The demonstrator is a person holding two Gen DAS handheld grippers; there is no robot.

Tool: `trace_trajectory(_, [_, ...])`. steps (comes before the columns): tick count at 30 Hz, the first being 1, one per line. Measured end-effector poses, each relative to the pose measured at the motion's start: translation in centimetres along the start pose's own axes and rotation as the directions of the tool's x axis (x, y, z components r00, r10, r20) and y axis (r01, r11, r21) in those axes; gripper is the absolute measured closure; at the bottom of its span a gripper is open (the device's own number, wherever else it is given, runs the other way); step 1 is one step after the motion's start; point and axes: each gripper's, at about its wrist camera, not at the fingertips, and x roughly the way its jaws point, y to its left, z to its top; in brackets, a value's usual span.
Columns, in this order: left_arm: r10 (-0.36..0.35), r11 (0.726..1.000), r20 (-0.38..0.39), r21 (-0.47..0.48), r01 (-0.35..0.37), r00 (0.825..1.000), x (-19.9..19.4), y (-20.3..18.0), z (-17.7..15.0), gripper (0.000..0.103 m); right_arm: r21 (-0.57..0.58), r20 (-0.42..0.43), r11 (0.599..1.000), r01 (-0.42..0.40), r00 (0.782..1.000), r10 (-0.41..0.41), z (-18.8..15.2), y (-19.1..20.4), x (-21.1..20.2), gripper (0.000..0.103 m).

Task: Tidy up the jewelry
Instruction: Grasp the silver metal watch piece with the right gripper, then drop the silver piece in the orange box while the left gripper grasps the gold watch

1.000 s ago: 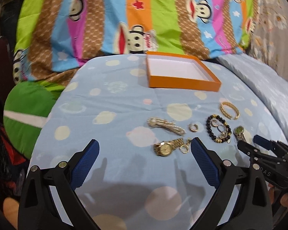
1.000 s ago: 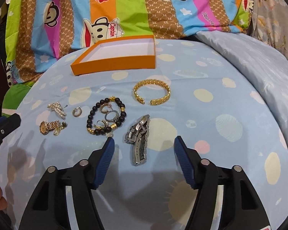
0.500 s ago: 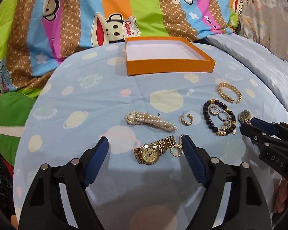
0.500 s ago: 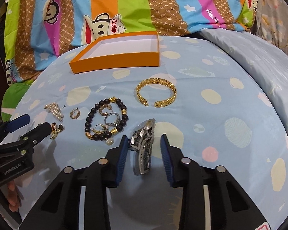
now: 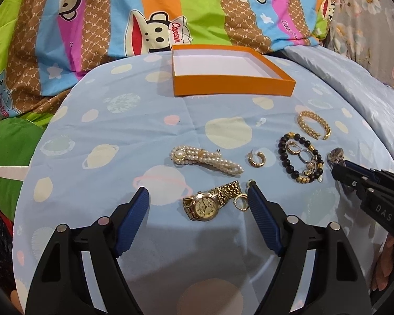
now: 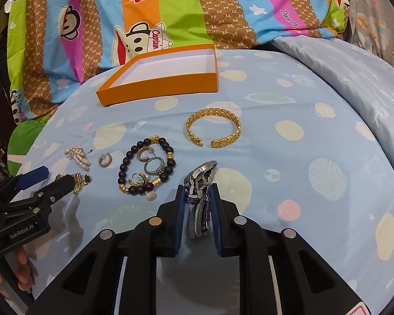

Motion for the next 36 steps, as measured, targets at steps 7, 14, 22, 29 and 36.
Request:
trace_trajectory(7, [-0.033,0.999,-0.017,0.020,0.033,0.999,0.2,-0.3,-0.2,0.060,0.026,0.006,1.000,-0.014,1.000,0.014,-0.1,-0.6,-0.3,0.086])
trace_trajectory(14, [-0.091,0.995,-0.008,0.038,0.091,0.996,-0.8,-0.8,-1.0,0.077,0.042,0.022,0.998,-0.036,0.999,0.035,-0.4,-1.0,-1.0,0.086])
trace_trajectory(22, [-0.129,0.992,0.023,0.012,0.129,0.991,-3.4,-1.2,-2.3,0.077,0.029,0.062,0.997,-0.076,0.995,0.074,-1.1,-0.9,-3.1,0.086])
trace_trajectory(29, [-0.176,0.984,0.062,-0.029,0.178,0.982,-6.2,-0.8,-1.5,0.077,0.016,0.097,0.991,-0.131,0.987,0.129,0.3,-0.8,-5.4,0.086])
trace_trajectory(36, [-0.166,0.986,0.129,0.010,0.166,0.978,-7.4,-0.7,4.2,0.078,-0.050,0.133,0.990,-0.135,0.981,0.141,7.0,-0.7,-5.5,0.086])
